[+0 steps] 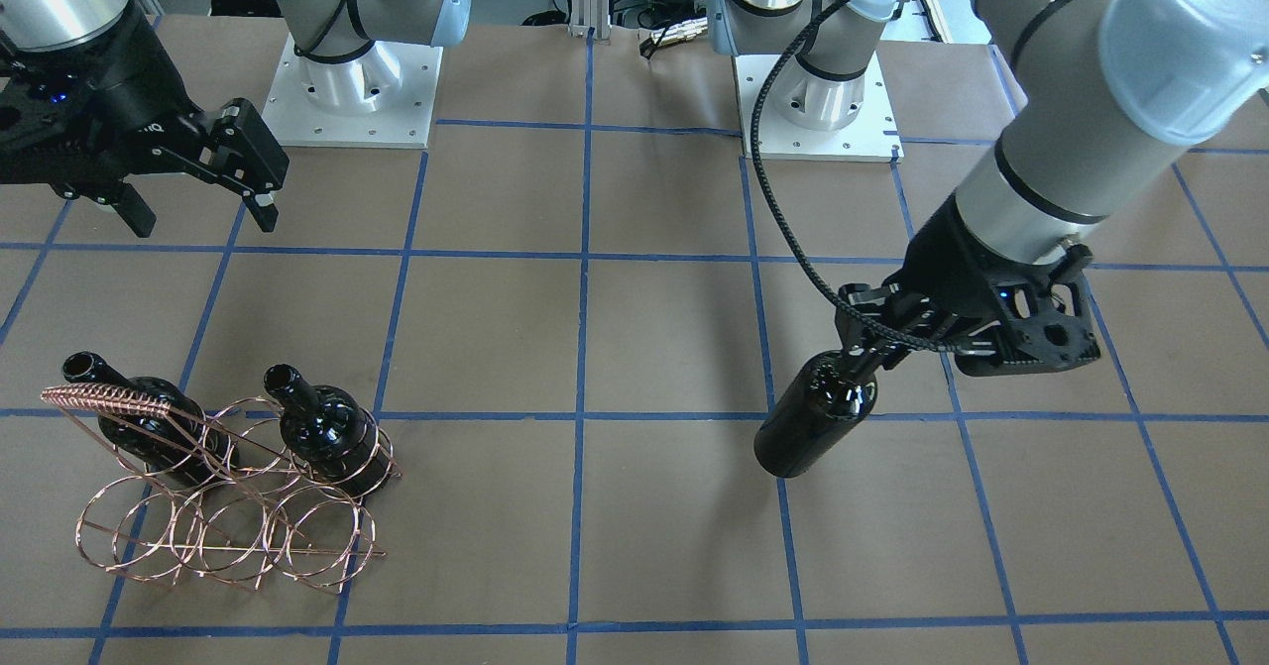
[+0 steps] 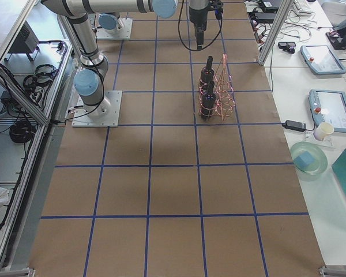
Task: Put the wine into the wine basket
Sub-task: 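Carry the bottle with the left gripper toward the table center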
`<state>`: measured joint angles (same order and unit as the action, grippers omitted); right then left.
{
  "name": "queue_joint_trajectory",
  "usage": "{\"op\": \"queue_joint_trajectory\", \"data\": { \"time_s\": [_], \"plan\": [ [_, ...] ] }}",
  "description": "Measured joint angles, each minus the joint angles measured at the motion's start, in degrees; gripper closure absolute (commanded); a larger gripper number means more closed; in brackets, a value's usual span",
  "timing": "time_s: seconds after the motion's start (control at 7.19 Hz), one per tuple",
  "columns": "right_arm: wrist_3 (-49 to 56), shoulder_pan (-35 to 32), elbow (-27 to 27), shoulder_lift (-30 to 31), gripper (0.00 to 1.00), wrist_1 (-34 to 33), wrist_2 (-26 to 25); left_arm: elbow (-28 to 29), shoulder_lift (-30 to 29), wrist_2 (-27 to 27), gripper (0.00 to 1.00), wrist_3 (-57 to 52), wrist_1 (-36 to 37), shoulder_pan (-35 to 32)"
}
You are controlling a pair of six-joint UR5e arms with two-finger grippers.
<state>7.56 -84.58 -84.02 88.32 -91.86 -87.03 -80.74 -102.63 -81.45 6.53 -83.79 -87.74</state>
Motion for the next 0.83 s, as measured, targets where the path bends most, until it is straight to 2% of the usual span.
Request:
{"op": "queue_joint_trajectory", "data": {
  "time_s": [0.56, 0.83],
  "plan": [
    [0.00, 0.03, 0.00, 0.00, 0.00, 0.01, -0.07, -5.16, 2.92, 0.19, 1.00, 12.10, 0.70, -10.04],
    [0.06, 0.03, 0.00, -0.06, 0.00, 0.01, -0.13, -6.54, 3.11, 0.14, 1.00, 14.93, 0.91, -12.53]
  ]
}}
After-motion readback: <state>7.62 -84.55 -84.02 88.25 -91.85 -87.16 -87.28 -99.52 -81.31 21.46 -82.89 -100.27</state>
